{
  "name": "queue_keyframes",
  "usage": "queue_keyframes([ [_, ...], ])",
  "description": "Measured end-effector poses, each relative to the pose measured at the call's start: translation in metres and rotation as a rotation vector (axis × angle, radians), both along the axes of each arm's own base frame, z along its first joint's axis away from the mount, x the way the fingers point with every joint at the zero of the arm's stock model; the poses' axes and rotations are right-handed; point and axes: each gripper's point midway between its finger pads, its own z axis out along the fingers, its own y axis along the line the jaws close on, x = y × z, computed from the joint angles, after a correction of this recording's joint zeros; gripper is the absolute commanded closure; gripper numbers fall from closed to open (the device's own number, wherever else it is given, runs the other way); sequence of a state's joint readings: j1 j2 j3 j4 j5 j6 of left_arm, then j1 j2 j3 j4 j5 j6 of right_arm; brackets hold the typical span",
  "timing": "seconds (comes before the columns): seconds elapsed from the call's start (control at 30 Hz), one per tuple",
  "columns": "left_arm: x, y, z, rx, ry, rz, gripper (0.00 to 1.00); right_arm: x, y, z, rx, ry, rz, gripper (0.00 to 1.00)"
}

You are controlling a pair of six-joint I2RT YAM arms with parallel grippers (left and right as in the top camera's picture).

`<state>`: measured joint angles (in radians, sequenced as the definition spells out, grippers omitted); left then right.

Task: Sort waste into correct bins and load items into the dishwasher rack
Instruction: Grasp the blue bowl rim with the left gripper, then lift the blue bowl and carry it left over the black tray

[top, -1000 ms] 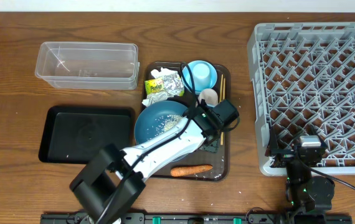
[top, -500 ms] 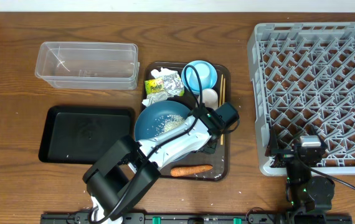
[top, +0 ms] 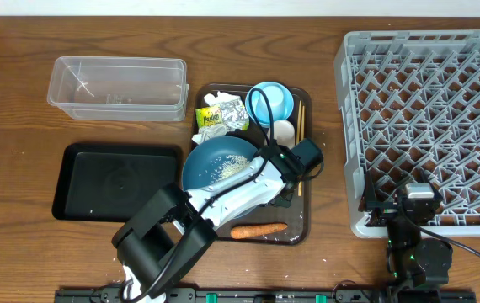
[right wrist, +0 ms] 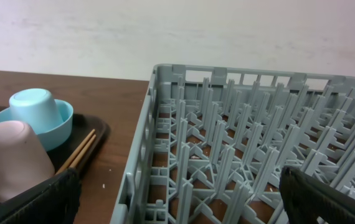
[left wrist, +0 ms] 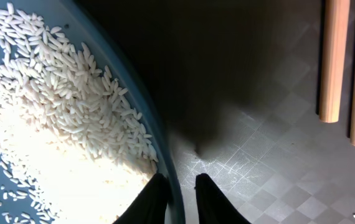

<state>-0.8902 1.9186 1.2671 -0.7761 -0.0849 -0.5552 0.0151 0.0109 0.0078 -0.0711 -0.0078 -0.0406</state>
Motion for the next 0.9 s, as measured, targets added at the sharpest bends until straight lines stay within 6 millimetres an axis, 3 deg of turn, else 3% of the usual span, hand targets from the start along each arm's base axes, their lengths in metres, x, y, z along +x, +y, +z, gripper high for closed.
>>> queue_keyframes([
  [0.1, 0.0, 0.0, 0.0, 0.002, 0.0, -0.001, 0.94, 0.0, 0.0, 0.0, 0.0, 0.0, 0.0, 0.01],
  [0.73, -0.006, 0.011, 0.003, 0.052, 0.017, -0.009, 0.94, 0.0, 0.0, 0.0, 0.0, 0.0, 0.0, 0.01],
  [0.9, -0.005, 0.009, 0.016, 0.027, -0.003, -0.007, 0.94, 0.0, 0.0, 0.0, 0.0, 0.0, 0.0, 0.01],
])
